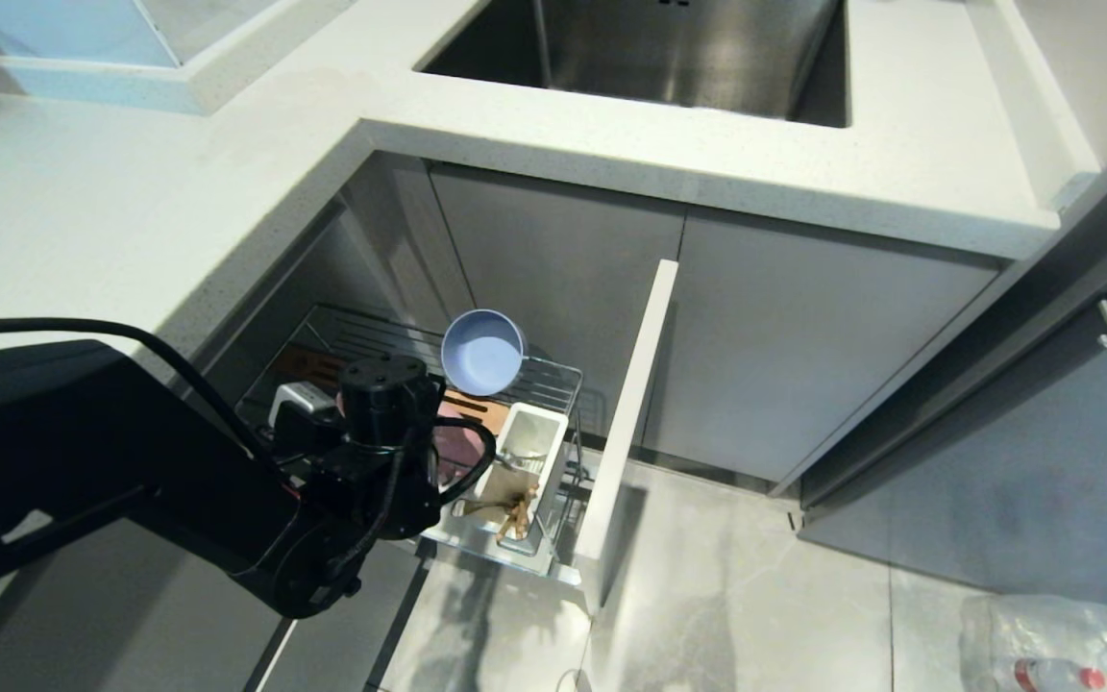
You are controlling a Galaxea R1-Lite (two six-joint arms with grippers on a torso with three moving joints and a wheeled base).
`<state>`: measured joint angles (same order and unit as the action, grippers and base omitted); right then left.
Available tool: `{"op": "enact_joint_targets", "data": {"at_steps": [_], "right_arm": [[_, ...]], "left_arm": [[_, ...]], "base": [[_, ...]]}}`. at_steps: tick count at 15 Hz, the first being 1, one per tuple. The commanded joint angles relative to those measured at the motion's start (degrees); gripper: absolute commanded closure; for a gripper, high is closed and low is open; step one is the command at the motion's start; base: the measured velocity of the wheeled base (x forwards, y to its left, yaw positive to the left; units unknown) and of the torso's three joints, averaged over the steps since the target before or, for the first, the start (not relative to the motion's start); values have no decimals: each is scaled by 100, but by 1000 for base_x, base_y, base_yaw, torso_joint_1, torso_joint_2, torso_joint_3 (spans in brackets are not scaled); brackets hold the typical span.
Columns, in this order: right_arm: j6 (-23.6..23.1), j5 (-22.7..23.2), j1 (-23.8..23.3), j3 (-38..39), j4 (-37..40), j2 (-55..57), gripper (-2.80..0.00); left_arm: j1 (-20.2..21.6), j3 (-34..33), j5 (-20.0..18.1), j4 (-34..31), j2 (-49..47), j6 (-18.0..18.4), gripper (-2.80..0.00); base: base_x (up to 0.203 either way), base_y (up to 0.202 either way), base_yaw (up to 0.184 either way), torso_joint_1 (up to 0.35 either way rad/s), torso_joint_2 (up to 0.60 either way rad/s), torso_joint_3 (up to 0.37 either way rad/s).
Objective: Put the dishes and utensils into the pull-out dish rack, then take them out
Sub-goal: Pick up the plate and place it in the cupboard
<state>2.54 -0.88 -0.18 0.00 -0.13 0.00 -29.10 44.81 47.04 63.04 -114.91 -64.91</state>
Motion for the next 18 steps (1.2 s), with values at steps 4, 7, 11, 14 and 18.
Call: {"op": "enact_joint_targets", "data": {"at_steps": [4, 7, 11, 14, 18], "right_arm": [[1, 0, 1, 0, 0, 0, 0], [1, 0, 1, 0, -4, 1, 0], [1, -9, 1, 0, -4, 9, 0], [1, 0, 1, 0, -4, 0, 0], [1, -3, 1, 0, -4, 2, 0]], "left_arm": [[1, 10, -2, -240, 12, -75, 0], [1, 10, -19, -253, 12, -70, 0], [1, 10, -11, -257, 12, -65, -280], [1, 10, -2, -257, 21, -56, -280], [-44, 10, 22, -323, 162, -30, -280]], "base": [[0, 0, 0, 0, 0, 0], [0, 0, 0, 0, 0, 0], [0, 0, 0, 0, 0, 0], [0, 0, 0, 0, 0, 0], [0, 0, 0, 0, 0, 0]]}}
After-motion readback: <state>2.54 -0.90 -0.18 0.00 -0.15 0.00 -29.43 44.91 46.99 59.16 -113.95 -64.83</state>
